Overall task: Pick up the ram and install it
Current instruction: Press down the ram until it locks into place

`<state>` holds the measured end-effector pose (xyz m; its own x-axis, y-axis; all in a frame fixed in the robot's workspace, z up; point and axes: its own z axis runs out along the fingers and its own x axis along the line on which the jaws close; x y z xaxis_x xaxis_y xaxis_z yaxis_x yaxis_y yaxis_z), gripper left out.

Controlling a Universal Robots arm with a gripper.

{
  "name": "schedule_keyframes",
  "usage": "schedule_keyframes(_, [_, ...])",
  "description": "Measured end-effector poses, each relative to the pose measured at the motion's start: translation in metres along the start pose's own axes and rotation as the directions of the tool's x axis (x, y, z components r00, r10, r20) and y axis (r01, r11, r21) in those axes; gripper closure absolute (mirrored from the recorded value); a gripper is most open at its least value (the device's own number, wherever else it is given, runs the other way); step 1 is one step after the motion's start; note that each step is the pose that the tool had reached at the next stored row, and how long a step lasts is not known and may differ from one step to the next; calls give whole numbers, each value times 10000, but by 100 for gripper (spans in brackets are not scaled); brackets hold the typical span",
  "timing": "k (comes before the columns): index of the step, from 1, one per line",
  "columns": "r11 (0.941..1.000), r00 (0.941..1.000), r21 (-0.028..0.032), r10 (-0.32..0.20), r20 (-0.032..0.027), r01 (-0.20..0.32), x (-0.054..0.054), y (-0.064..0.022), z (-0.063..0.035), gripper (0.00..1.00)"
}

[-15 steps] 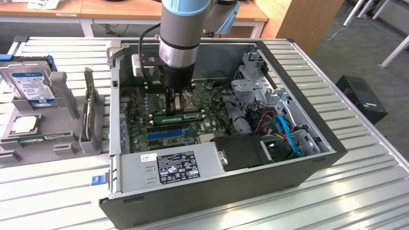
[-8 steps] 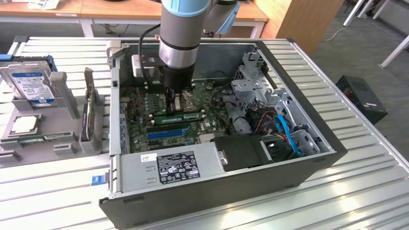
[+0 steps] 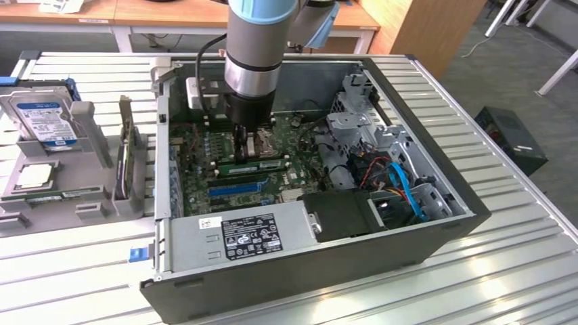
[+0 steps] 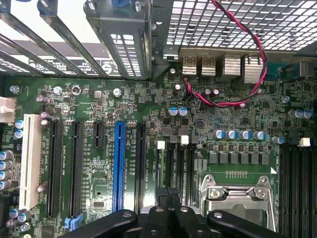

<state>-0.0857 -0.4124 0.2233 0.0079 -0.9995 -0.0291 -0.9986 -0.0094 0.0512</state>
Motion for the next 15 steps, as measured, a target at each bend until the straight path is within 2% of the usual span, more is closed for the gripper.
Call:
schedule_keyframes(3, [10000, 10000, 11, -1, 15, 1, -2, 0, -18, 90])
schedule_keyframes(5, [10000, 10000, 1, 0, 0, 0, -2, 3, -63, 90])
schedule_keyframes(15, [10000, 10000, 1, 1, 1, -1, -9, 16, -314, 90])
